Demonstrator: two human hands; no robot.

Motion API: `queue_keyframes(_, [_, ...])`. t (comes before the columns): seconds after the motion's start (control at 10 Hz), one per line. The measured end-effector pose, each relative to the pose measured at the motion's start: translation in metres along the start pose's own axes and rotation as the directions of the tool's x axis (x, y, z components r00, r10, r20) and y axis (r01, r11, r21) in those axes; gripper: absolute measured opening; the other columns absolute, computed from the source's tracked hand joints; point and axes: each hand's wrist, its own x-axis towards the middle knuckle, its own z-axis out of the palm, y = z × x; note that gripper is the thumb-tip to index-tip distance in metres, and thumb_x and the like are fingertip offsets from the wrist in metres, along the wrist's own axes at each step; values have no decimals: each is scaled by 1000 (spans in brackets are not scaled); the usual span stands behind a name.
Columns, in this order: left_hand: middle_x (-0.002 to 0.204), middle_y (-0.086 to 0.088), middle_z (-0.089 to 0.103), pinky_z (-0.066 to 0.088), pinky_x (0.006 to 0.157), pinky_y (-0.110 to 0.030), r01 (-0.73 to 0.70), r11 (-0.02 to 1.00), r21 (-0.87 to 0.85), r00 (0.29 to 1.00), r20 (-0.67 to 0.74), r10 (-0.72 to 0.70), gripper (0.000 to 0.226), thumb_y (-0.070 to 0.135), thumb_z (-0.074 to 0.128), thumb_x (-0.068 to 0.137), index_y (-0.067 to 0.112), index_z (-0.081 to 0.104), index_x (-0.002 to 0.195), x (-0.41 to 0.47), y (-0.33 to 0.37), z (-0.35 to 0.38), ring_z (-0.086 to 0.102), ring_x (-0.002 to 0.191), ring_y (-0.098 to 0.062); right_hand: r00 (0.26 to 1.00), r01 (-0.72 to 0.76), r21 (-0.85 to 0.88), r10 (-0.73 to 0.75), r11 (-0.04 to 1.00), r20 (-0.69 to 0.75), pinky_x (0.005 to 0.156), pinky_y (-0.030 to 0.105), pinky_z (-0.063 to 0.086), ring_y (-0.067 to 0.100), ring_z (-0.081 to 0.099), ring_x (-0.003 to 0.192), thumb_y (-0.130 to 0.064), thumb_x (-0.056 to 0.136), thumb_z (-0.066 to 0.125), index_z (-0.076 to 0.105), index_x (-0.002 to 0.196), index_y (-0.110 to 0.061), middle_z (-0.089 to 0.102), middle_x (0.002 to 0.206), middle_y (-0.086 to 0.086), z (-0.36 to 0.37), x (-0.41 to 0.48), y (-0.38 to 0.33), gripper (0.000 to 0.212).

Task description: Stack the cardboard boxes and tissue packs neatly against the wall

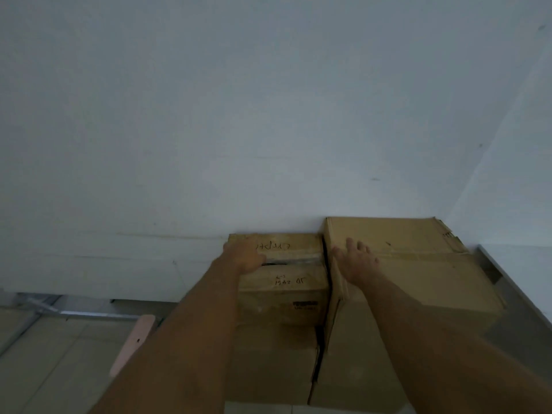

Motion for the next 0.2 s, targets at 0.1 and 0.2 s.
queue_keyframes(0.1, [159,-7,27,17,120,-43,-47,999,-22,998,-50,46,75,41,47,96,21,7,155,-4,11,-41,29,144,-28,997,28,55,-24,998,-69,118,50,18,34,17,148,-53,101,25,16,155,-12,18,160,18,-39,1,-16,69])
queue_keyframes(0.2, [159,-5,27,20,119,-46,-67,997,-36,992,-108,63,76,46,47,95,24,7,155,-10,21,-74,28,145,-31,989,84,96,-71,992,-129,116,50,21,34,19,147,-53,100,27,16,155,-12,23,158,18,-70,-2,-30,69])
